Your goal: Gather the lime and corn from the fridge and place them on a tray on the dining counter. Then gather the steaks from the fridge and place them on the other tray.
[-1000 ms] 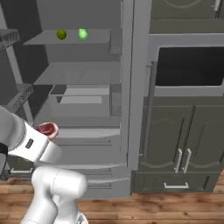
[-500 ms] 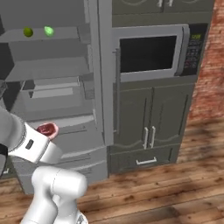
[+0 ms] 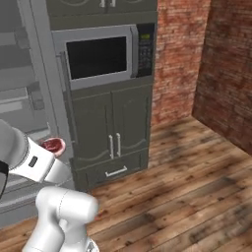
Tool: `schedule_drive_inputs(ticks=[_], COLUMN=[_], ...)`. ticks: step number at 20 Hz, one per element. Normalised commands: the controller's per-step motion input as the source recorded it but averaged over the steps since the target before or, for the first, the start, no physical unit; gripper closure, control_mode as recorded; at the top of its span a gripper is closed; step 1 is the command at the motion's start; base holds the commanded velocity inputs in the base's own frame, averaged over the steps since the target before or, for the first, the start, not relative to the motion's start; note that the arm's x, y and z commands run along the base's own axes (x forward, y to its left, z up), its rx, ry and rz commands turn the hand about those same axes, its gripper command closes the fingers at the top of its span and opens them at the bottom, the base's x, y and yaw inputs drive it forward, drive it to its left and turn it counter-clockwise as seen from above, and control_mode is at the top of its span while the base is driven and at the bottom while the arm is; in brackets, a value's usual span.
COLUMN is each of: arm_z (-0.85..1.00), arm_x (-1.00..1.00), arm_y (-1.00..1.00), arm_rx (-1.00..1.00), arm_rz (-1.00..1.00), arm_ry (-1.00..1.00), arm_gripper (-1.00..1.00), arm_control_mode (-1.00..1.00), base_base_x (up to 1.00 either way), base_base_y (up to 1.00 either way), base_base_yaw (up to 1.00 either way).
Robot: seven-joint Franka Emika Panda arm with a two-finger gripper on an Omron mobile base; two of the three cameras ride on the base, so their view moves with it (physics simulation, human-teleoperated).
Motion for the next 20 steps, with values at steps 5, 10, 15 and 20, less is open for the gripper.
schedule_drive_inputs(ticks=[5,10,15,20], arm_z=[0.0,0.0,0.0,0.0], arm_x=[0.0,0.0,0.0,0.0], arm_y=[0.0,0.0,0.0,0.0], arm_rx=[0.0,0.0,0.0,0.0], arm_rz=[0.0,0.0,0.0,0.0], arm_ry=[0.0,0.0,0.0,0.0], arm_gripper=[1.0,1.0,1.0,1.0], arm_control_mode=[1.0,1.0,1.0,1.0], base_base_x=[0.03,0.18,0.35,0.54], base_base_y=[-0.78,-0.63,-0.57,-0.47], base_base_yaw=[-0.43,-0.41,-0.41,-0.39])
